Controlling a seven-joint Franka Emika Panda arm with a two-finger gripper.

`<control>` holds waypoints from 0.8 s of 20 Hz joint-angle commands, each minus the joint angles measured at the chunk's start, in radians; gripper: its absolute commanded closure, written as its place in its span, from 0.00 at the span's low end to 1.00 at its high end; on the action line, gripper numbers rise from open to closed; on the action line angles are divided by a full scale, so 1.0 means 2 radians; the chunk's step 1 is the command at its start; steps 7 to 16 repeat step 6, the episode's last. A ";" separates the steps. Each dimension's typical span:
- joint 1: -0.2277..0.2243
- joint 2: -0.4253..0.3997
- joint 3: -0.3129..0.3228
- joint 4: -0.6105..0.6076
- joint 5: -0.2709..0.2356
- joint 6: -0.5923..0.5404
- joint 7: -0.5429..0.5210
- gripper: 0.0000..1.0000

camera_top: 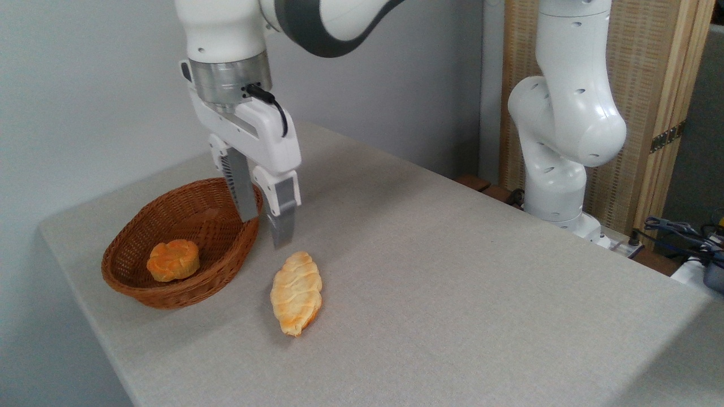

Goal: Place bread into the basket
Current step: 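Open the gripper to drop the roll in the basket, then raise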

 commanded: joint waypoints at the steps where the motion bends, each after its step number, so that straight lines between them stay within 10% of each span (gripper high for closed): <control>1: -0.005 -0.013 0.017 -0.006 0.006 -0.013 0.035 0.00; 16: -0.004 -0.013 0.017 -0.006 0.006 -0.019 0.033 0.00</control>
